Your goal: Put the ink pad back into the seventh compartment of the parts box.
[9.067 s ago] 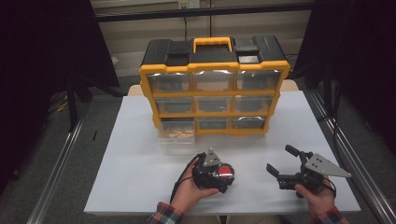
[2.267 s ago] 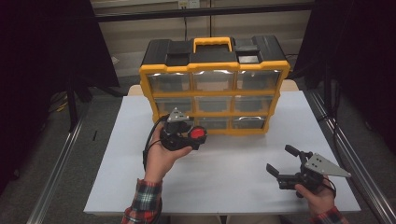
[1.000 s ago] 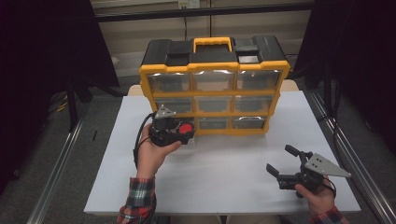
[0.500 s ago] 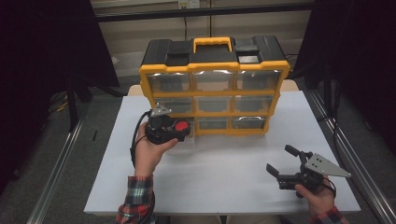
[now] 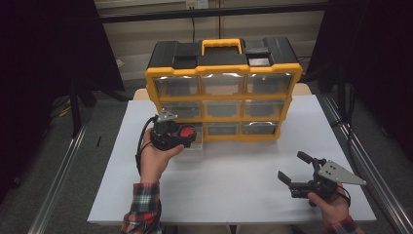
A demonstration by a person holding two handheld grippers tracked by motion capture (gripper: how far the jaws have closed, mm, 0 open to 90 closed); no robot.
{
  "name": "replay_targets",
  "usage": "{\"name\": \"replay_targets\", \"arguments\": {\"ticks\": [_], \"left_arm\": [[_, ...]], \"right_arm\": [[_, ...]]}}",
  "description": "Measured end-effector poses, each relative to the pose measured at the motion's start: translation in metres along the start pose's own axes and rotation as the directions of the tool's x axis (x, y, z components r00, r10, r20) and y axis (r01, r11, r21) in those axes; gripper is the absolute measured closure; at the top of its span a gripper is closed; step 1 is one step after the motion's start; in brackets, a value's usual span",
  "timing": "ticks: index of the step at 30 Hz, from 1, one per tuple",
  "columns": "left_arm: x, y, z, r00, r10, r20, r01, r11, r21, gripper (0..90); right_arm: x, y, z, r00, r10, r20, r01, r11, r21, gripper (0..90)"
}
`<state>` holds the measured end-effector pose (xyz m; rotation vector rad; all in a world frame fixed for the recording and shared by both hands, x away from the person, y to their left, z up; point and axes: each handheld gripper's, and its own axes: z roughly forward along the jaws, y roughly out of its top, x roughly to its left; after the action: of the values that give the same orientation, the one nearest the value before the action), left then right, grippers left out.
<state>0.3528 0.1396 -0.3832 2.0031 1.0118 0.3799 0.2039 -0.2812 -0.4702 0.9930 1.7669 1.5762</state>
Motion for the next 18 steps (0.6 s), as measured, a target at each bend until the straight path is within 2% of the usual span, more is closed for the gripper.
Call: {"name": "replay_targets", "arguments": {"ticks": [4,10,11,18], "left_arm": [[0.0017,-0.0015,0.0009,0.9999,-0.012,-0.004,0.012,0.9999,0.000,29.7],[0.0041,-0.0028,0.0018,0.9997,-0.007,-0.022,0.007,0.9999,0.009,29.7],[0.0045,-0.0033,0.0023,0.9999,-0.010,-0.013,0.010,0.9999,0.007,29.7],[0.0056,-0.0046,0.0040,0.9998,-0.004,-0.022,0.005,0.9999,0.013,29.6]], "right_arm": [[0.0000,0.0000,0.0002,1.0000,-0.003,-0.002,0.003,1.000,0.000,1.6],[0.0001,0.0000,0.0002,1.0000,0.000,-0.001,0.000,1.000,-0.001,1.6],[0.0000,0.0000,0.0003,1.0000,-0.003,-0.003,0.003,1.000,0.000,1.6],[0.0001,0.0000,0.0002,1.0000,-0.001,-0.002,0.001,1.000,-0.002,1.6]]}}
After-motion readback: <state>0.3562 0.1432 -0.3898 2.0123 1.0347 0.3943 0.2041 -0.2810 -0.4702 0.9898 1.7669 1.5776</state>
